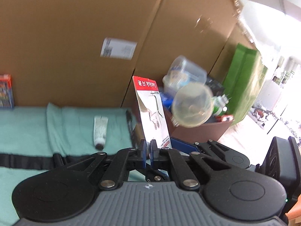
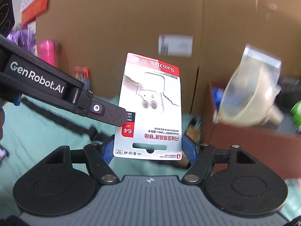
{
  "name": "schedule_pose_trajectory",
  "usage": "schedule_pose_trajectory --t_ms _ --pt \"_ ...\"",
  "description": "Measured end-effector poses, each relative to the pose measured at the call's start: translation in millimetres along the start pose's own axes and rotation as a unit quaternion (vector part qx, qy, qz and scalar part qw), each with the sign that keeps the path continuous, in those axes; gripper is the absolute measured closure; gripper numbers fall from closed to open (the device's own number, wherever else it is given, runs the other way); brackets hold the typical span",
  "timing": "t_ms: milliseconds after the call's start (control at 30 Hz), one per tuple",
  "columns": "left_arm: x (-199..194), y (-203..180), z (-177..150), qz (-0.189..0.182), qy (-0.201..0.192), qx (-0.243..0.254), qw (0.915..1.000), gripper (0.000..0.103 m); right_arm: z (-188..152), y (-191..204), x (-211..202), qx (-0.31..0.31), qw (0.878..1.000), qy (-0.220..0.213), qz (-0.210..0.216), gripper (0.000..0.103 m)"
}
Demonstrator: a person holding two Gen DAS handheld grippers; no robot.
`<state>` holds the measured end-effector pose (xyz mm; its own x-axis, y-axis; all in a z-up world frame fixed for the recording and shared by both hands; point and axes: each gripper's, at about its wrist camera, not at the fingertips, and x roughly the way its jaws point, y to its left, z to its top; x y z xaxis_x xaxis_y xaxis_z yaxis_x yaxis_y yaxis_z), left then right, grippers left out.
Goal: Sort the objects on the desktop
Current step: 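Close the left gripper on the SanDisk package and lift it, then carry the package into the brown box and open the left gripper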
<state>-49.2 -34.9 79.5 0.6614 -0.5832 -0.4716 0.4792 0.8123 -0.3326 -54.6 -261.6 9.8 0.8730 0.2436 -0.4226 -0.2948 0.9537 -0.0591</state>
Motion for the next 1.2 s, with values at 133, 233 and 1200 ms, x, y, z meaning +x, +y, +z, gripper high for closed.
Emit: schedule_pose_trajectory --t_ms 133,233,1200 --pt "-25 -28 18 -0.011 -0.042 0.030 0.9986 0.102 24 -7 -40 0.006 0.998 -0.055 -0.020 0.032" --pt "-34 -53 29 -0.025 -0.066 0.058 0.9958 0.102 37 -14 -63 0.013 0.995 -0.090 -0.038 0.032" --pt "138 -150 76 -0.078 0.032 0.131 0.9878 0.103 23 -206 -14 0.149 0.976 -0.104 -0.116 0.032"
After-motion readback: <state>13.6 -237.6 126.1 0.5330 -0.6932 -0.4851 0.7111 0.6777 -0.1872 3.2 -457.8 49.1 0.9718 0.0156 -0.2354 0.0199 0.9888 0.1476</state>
